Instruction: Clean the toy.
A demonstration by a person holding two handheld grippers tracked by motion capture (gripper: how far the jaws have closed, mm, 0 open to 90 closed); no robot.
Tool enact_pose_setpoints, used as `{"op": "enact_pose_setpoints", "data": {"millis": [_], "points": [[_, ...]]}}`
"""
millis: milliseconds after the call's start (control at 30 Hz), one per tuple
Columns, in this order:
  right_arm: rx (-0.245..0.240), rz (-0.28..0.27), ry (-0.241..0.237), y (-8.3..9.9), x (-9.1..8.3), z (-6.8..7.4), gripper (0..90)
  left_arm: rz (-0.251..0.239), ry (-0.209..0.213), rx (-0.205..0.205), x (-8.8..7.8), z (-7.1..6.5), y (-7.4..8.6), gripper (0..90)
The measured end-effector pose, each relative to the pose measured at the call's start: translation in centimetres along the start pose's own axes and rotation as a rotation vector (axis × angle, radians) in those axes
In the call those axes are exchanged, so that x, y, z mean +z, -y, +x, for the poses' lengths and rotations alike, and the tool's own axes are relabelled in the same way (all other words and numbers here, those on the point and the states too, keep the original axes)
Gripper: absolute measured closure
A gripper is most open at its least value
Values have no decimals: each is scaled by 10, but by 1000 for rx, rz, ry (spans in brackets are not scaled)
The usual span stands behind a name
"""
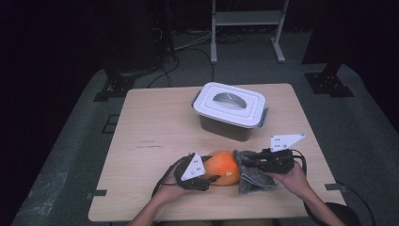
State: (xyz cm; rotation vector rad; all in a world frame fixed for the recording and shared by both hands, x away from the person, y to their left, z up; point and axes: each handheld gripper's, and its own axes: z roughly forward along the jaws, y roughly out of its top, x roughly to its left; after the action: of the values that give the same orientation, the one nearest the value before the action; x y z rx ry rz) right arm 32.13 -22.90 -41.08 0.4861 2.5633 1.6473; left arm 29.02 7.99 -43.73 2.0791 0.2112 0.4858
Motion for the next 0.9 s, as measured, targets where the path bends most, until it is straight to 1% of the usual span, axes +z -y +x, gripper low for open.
{"op": "enact_pose_setpoints", "data": {"millis": [67,133,200,267,333,400,467,533,600,633,667,733,767,800,833,900], "points": [[-5,-5,-5,-4,1,0,792,1,1,10,2,-2,-4,336],[-22,-9,-11,-12,7,1,792,2,0,20,5,-2,-5,335],[-33,-14,-16,-18,13,0,792,4,-3,14,5,-2,-5,328],[-32,-12,-19,-21,17,-4,792,0,2,-13,4,1,-2,304],[-12,-23,-34,-19,19,-6,792,-3,16,-53,3,4,1,233],[-6,-26,-44,-15,19,-5,791,-7,41,-88,2,5,2,164],[-9,-25,-51,-12,19,-1,791,-14,60,-109,1,5,3,108],[-18,-17,-52,-9,18,2,792,-22,73,-129,-2,6,2,83],[-32,-5,-47,-9,16,4,792,-37,91,-161,-5,9,3,80],[-33,-5,-46,-8,16,5,792,-40,106,-187,-4,11,4,76],[-34,0,-48,-8,15,5,792,-22,125,-219,-3,14,5,64],[-36,5,-45,-7,13,5,792,11,151,-267,3,18,8,63],[-35,6,-42,-7,12,4,792,23,151,-280,4,19,9,84],[-39,7,-38,-7,12,4,792,24,137,-276,5,18,8,132],[-45,8,-32,-9,13,5,792,31,131,-265,5,18,6,151],[-56,3,-31,-13,16,7,791,42,108,-238,5,15,3,218]]}}
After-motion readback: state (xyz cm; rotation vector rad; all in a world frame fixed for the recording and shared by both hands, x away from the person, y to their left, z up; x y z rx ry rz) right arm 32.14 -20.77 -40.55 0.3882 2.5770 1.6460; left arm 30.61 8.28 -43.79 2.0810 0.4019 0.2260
